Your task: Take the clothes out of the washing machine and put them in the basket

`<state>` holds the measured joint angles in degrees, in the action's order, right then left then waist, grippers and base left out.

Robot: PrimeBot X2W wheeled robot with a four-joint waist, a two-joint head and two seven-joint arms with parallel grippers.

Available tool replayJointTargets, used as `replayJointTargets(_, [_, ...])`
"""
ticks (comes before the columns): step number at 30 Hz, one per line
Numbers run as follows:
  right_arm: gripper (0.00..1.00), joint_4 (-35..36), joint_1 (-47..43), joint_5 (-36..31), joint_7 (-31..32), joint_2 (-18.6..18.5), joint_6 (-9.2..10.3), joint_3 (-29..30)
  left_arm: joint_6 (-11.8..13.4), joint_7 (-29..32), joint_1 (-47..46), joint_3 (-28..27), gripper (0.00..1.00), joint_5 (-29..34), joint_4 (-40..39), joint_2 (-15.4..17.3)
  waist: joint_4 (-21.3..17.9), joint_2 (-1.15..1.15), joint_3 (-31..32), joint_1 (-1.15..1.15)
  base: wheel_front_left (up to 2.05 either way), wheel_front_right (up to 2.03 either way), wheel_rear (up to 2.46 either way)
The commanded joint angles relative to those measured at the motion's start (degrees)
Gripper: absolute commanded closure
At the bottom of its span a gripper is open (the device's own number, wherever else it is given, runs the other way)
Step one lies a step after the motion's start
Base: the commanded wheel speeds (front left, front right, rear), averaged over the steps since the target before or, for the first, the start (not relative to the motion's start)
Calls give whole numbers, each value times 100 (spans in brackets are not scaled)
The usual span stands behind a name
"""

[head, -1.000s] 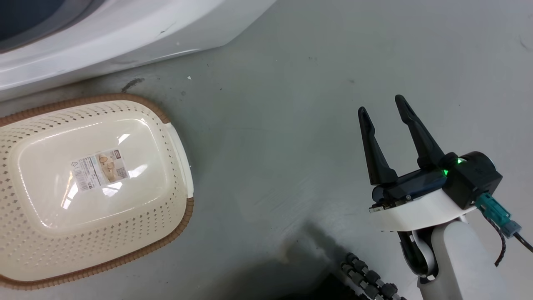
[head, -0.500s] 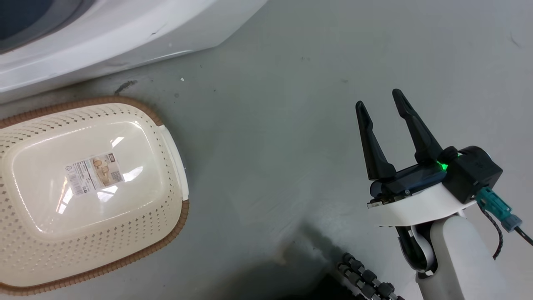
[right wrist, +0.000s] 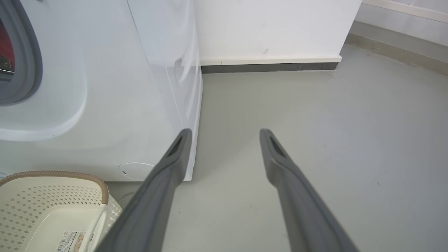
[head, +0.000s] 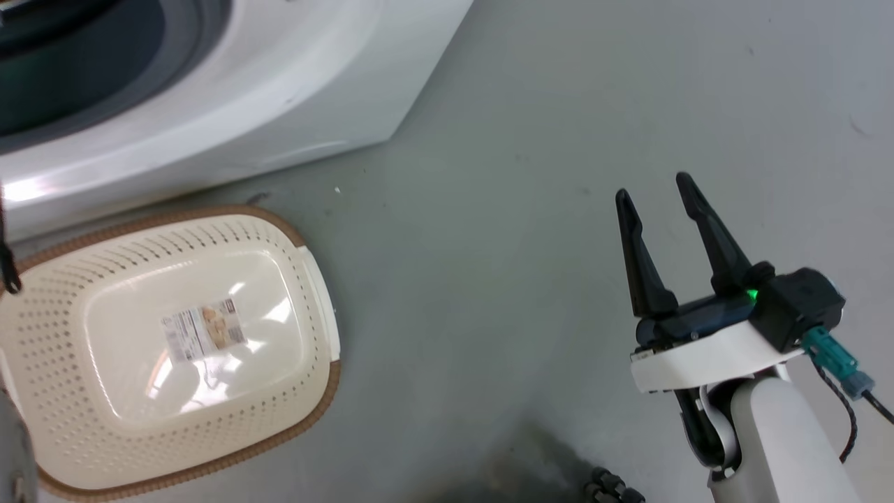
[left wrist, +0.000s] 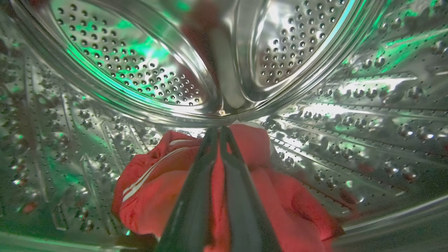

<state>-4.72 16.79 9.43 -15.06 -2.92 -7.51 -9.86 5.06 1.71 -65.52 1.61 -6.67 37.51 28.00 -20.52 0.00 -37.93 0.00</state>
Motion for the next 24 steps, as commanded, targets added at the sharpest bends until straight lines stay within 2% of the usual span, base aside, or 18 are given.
replayJointTargets(1, [0,-18,-73,-42,-15,7,4,16,17,-91,78,-10,100,-29,24,-35,71,0,266,0,0,0,0])
replayJointTargets(4, [0,-65,-224,-95,-15,7,4,93,3,-814,345,-49,100,-144,293,-193,147,0,584,0,0,0,0])
replayJointTargets(5, [0,-99,-337,-135,-15,7,4,138,-9,-1219,535,-79,100,-216,493,-307,205,0,811,0,0,0,0])
replayJointTargets(8, [0,-169,-498,-210,-15,7,4,188,-35,-1564,739,-135,100,-344,695,-467,276,0,1126,0,0,0,0])
replayJointTargets(14, [0,-201,-713,-306,49,7,4,266,-110,-1697,1162,-220,100,-441,625,-655,376,0,1593,0,0,0,0])
replayJointTargets(24, [0,-12,-1110,-342,287,8,4,321,-292,-1697,2237,-560,100,-415,-260,-936,562,0,2301,0,0,0,0])
